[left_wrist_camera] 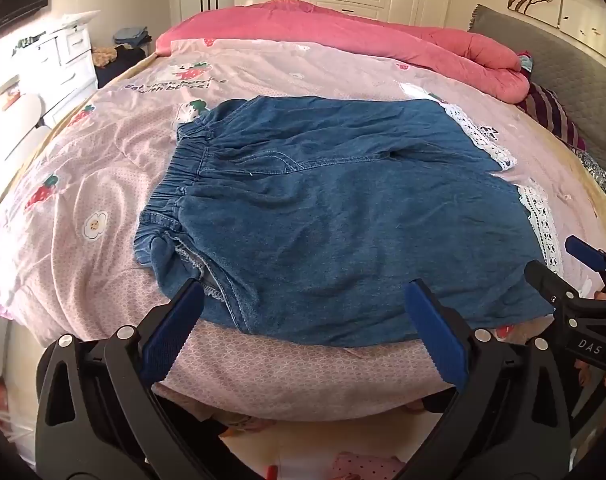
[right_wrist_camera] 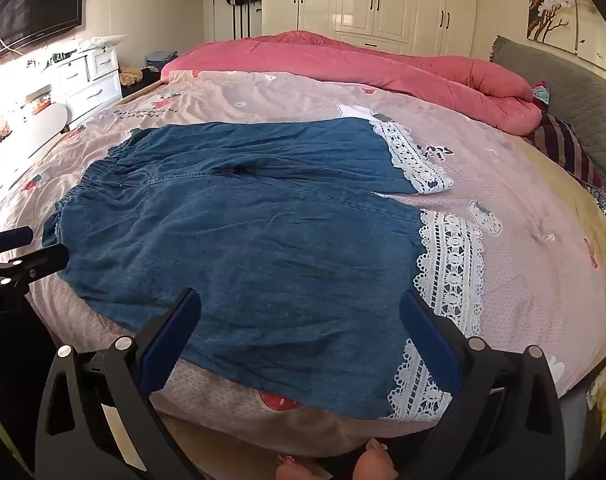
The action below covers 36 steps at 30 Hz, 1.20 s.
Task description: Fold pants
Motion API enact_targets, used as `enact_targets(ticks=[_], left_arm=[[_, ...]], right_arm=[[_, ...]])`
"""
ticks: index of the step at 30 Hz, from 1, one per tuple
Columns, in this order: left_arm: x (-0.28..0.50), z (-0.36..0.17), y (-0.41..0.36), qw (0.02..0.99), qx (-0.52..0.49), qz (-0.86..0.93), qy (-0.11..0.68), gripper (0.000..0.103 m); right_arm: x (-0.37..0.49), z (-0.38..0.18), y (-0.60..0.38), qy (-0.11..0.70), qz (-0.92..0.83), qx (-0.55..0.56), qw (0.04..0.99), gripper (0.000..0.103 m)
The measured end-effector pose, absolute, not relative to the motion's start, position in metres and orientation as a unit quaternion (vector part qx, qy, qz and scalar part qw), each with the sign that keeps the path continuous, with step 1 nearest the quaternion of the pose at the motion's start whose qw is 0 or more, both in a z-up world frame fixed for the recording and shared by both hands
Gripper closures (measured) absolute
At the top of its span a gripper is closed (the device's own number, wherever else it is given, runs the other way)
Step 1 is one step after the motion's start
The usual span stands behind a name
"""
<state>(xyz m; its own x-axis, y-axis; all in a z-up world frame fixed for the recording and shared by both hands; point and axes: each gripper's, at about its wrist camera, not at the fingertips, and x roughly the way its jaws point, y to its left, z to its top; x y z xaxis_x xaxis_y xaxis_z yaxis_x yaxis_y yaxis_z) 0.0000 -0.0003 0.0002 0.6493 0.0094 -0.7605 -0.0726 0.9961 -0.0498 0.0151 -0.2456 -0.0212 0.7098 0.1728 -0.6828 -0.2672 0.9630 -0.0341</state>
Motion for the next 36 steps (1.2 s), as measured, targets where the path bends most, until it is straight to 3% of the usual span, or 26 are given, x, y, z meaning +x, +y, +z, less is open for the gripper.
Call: enact_targets(ticks=[36], left_arm=[[-0.0021, 0.0068, -0.0068, 0.913, -0.031, 0.013, 0.406, 0.008]], right_arm=[[0.0102, -0.0182, -0.2392, 0.360, 0.123, -0.072, 0.922, 0.004]])
